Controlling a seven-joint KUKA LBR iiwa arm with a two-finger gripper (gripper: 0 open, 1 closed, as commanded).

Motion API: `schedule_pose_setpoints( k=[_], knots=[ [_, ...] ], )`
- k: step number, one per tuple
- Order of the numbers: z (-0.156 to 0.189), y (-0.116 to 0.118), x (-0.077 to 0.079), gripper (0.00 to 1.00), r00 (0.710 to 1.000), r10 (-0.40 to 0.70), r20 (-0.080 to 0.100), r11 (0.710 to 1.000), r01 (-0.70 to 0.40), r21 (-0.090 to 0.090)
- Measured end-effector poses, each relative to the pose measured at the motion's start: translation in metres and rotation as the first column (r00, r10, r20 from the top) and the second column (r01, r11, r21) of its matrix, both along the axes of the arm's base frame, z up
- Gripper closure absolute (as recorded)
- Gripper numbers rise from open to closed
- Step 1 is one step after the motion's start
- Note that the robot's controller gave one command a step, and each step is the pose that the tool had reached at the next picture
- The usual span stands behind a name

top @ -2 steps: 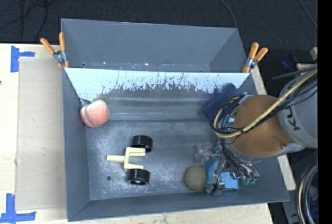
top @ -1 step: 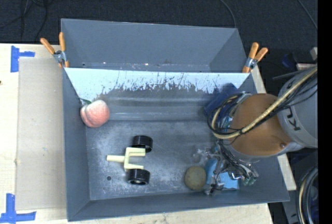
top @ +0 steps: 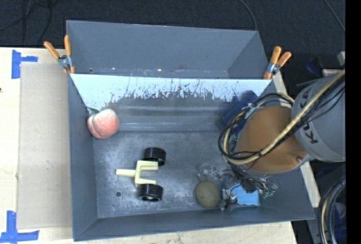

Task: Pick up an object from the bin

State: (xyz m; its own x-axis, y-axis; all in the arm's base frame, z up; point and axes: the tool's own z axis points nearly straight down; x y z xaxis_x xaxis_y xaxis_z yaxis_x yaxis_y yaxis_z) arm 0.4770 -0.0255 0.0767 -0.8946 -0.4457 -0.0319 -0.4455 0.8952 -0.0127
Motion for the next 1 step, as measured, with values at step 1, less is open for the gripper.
schedule_pose_setpoints(
  k=[1],
  knots=[
    [-0.0016,0.0012,0.0,1.0,1.0,0.006,0.002,1.0,-0.006,-0.001]
  ],
)
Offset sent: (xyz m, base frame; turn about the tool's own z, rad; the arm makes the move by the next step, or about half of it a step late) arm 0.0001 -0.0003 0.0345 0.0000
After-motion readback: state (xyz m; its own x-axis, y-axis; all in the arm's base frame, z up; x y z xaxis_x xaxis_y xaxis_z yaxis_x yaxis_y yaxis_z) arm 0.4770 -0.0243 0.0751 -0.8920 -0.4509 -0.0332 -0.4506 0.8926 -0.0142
